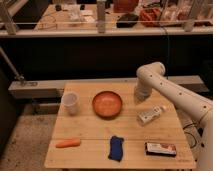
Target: Place the bottle in the ceramic bowl
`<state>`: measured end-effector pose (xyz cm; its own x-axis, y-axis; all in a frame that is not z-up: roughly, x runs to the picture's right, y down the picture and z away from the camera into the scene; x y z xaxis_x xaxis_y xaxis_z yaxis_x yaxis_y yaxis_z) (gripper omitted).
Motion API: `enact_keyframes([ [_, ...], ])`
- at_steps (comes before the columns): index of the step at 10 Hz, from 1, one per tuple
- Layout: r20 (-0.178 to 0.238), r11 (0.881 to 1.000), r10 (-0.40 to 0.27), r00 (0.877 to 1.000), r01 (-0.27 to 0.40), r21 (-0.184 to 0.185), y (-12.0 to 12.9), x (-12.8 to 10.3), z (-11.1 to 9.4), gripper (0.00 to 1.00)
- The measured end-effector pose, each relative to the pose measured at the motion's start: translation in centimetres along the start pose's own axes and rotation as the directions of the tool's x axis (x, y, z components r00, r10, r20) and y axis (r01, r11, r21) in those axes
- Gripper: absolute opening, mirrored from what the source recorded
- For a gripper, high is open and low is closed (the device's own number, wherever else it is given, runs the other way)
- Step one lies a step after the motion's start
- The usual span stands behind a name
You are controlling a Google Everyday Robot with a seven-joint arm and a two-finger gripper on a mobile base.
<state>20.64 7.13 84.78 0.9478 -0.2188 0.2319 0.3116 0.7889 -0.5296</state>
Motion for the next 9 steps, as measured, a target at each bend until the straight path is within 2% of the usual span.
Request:
enact_keyframes([
  [3, 0.004, 1.000, 0.002, 1.000, -0.002, 0.001, 0.26, 0.10, 0.04, 0.13],
  [4, 0.009, 1.000, 0.006, 1.000, -0.006, 0.001, 0.37, 0.17, 0.12, 0.18],
  [9, 0.023, 1.000, 0.025, 0.999, -0.025, 0.008, 0.74, 0.79, 0.17, 0.18],
])
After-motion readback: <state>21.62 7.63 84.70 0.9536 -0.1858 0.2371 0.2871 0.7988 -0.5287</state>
